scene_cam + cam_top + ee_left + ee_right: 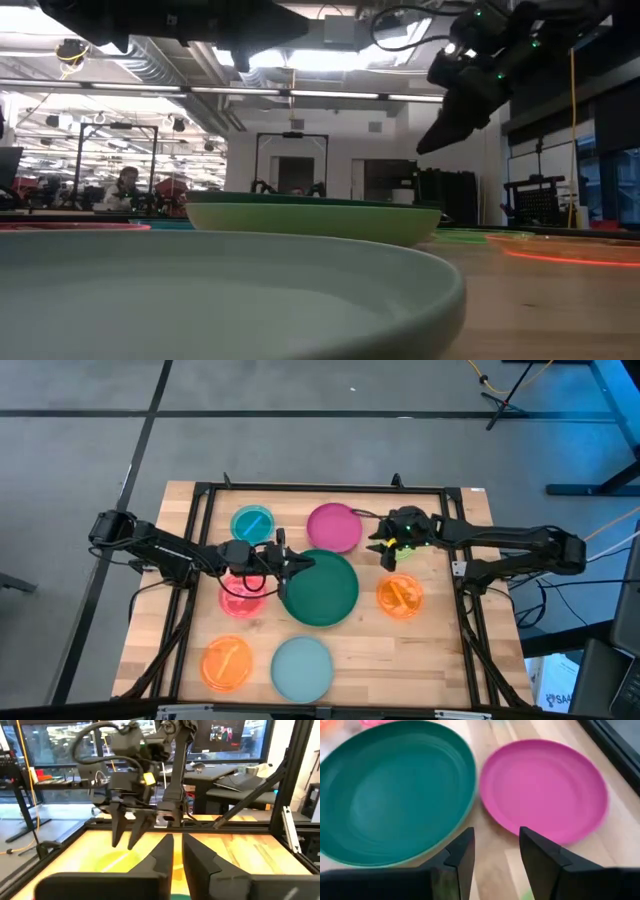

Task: Stack plastic plates
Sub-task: Stack the dark pink plate on top of the dark green plate

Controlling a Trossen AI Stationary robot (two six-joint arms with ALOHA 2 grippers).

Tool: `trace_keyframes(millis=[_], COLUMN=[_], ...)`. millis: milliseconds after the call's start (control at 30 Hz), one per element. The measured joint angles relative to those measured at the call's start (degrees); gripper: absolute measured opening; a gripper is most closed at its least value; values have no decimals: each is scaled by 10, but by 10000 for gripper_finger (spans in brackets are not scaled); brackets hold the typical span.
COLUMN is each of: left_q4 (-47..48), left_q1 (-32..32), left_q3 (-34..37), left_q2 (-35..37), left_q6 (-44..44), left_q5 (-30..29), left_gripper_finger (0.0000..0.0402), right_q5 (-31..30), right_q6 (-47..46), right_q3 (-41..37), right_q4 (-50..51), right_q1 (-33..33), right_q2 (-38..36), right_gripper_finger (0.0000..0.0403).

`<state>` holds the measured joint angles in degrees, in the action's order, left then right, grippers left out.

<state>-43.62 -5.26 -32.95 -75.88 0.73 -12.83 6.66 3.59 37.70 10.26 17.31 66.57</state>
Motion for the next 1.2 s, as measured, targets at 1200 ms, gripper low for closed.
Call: trace_keyframes(millis=[1200], left_q4=[16], left_q1=[3], left_q3=[0], left_q2=[0], left_q6=[-1], left_q5=[-72], left_gripper_finger=[66], right_q5=[-30], right_q6=[-47], right_q3=[167], right_q4=[-78], right_q1=[193], right_q2=[342], right_gripper_finger=[145])
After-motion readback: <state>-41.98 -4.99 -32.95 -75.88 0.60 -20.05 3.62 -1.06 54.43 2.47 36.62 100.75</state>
